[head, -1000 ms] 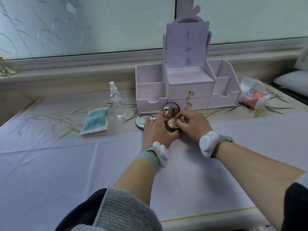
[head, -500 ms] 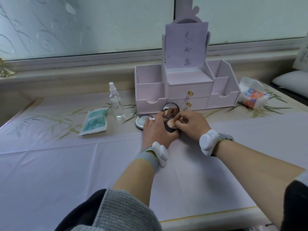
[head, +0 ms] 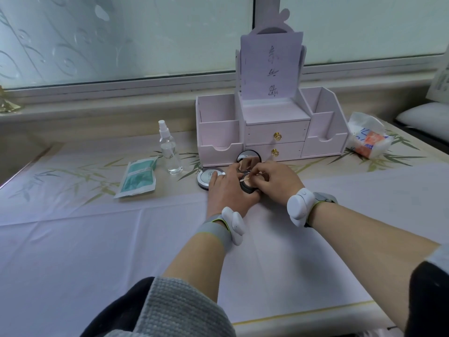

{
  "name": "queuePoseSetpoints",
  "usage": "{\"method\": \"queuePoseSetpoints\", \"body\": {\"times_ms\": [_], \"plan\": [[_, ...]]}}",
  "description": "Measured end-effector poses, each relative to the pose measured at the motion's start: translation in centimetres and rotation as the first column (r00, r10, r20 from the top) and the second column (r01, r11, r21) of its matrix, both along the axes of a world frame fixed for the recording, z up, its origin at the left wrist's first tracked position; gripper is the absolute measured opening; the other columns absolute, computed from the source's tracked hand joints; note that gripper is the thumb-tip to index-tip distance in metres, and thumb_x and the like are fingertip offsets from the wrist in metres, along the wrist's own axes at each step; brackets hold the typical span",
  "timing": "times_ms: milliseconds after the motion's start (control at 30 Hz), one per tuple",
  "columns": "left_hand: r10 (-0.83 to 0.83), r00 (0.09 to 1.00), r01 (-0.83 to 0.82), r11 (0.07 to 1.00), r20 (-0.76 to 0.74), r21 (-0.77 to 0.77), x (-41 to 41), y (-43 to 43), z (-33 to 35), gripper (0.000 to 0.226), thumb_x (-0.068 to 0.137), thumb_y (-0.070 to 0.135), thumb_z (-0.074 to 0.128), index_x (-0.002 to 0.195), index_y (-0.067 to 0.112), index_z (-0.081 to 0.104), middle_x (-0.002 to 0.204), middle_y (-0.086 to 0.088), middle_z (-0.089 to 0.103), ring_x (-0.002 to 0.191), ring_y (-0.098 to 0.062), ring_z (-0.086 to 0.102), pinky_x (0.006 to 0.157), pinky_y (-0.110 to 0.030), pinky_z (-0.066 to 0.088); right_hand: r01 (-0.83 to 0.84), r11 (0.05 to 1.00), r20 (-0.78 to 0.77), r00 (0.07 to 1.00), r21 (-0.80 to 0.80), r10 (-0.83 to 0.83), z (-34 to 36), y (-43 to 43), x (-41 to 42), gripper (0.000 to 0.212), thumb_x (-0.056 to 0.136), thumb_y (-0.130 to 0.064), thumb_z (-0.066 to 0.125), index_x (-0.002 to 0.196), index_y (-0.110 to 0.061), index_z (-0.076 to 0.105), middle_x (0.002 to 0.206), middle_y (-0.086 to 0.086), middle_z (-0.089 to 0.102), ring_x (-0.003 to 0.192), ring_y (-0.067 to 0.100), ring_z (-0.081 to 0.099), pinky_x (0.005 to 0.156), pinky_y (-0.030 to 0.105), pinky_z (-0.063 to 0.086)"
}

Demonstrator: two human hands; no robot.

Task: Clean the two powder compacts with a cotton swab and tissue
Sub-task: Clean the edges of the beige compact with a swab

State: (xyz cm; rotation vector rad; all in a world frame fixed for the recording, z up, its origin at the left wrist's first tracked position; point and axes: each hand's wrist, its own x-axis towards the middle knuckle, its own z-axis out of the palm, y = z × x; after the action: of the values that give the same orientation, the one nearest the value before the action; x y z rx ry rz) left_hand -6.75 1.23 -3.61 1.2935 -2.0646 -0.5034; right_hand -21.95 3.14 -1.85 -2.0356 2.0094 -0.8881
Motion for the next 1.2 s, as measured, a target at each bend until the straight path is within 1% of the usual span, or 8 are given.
{"method": "queuePoseSetpoints", "body": {"times_ms": [133, 233, 533, 700, 833, 933, 1067, 1200], "plan": [[0.008, 1.000, -0.008, 1.000, 0.000, 0.003, -0.1, -0.3, -0.4, 0.076, 0.071, 0.049, 0.070, 0.137, 0.023, 0.043, 0.115, 0.005, 0.072, 0.124, -0.023, 0.055, 0.122, -0.036, 0.015, 0.048, 0.999, -0.020, 0.999, 0.018, -0.048, -0.1, -0.4, 0.3, 0.015, 0.090, -0.030, 0.059, 0.100, -0.029, 0.070, 0.087, -0.010, 0.052, 0.091, 0.020, 0.056, 0.079, 0.032, 0.045], [0.002, 1.000, -0.002, 1.000, -0.002, 0.000, -0.1, -0.2, -0.2, 0.076, 0.073, 0.045, 0.073, 0.139, 0.022, 0.042, 0.117, 0.004, 0.071, 0.125, -0.021, 0.054, 0.121, -0.032, 0.011, 0.072, 0.997, -0.019, 0.997, 0.036, -0.071, -0.1, -0.6, 0.4, 0.014, 0.090, -0.031, 0.059, 0.100, -0.030, 0.069, 0.088, -0.009, 0.053, 0.092, 0.021, 0.056, 0.079, 0.033, 0.046], [-0.017, 1.000, 0.017, 1.000, 0.011, 0.012, 0.0, -0.2, 0.1, 0.077, 0.074, 0.043, 0.075, 0.139, 0.020, 0.043, 0.118, 0.013, 0.071, 0.125, -0.017, 0.055, 0.121, -0.038, 0.017, -0.016, 0.997, 0.027, 1.000, 0.071, 0.014, 0.6, 0.2, 0.2, 0.007, 0.083, -0.029, 0.064, 0.088, -0.028, 0.070, 0.085, -0.008, 0.055, 0.084, 0.017, 0.054, 0.078, 0.034, 0.048], [-0.010, 1.000, 0.010, 1.000, 0.001, 0.011, 0.0, -0.1, -0.1, 0.083, 0.071, 0.048, 0.074, 0.141, 0.019, 0.043, 0.118, 0.009, 0.071, 0.125, -0.018, 0.054, 0.121, -0.038, 0.018, 0.052, 0.998, -0.031, 0.998, 0.045, -0.051, 0.6, -0.3, 0.6, 0.017, 0.089, -0.030, 0.059, 0.101, -0.028, 0.070, 0.092, -0.005, 0.055, 0.095, 0.021, 0.056, 0.083, 0.036, 0.048], [-0.004, 1.000, 0.004, 1.000, 0.019, 0.006, 0.0, -0.4, -0.2, 0.084, 0.071, 0.050, 0.072, 0.142, 0.019, 0.042, 0.120, 0.006, 0.071, 0.126, -0.019, 0.054, 0.121, -0.038, 0.017, 0.101, 0.994, -0.082, 0.992, 0.048, -0.097, 0.8, -0.9, 0.5, 0.019, 0.090, -0.030, 0.056, 0.104, -0.029, 0.069, 0.099, -0.002, 0.057, 0.100, 0.022, 0.055, 0.079, 0.031, 0.043], [-0.001, 1.000, 0.001, 1.000, 0.013, -0.001, 0.0, -0.4, -0.2, 0.081, 0.072, 0.049, 0.073, 0.141, 0.019, 0.043, 0.122, 0.006, 0.070, 0.126, -0.019, 0.054, 0.121, -0.037, 0.016, 0.107, 0.993, -0.072, 0.992, 0.044, -0.104, 0.6, -0.9, 0.2, 0.017, 0.090, -0.031, 0.057, 0.101, -0.029, 0.069, 0.098, -0.002, 0.058, 0.098, 0.022, 0.055, 0.078, 0.031, 0.043], [0.000, 1.000, 0.000, 1.000, 0.006, -0.017, 0.0, -0.1, -0.1, 0.073, 0.074, 0.045, 0.075, 0.137, 0.020, 0.047, 0.118, 0.007, 0.071, 0.123, -0.019, 0.056, 0.121, -0.036, 0.016, 0.049, 0.997, -0.064, 0.997, 0.059, -0.045, 0.8, -0.3, -0.2, 0.013, 0.087, -0.031, 0.059, 0.095, -0.030, 0.070, 0.083, -0.009, 0.050, 0.089, 0.019, 0.053, 0.077, 0.032, 0.044], [-0.003, 1.000, 0.002, 1.000, -0.001, -0.016, -0.1, 0.0, 0.1, 0.064, 0.075, 0.044, 0.075, 0.131, 0.021, 0.052, 0.122, 0.008, 0.069, 0.125, -0.023, 0.054, 0.121, -0.036, 0.014, -0.014, 0.999, -0.044, 0.999, 0.052, 0.016, 0.8, 0.3, -0.8, 0.008, 0.083, -0.030, 0.064, 0.084, -0.036, 0.068, 0.086, -0.005, 0.055, 0.086, 0.018, 0.055, 0.080, 0.035, 0.048]]}}
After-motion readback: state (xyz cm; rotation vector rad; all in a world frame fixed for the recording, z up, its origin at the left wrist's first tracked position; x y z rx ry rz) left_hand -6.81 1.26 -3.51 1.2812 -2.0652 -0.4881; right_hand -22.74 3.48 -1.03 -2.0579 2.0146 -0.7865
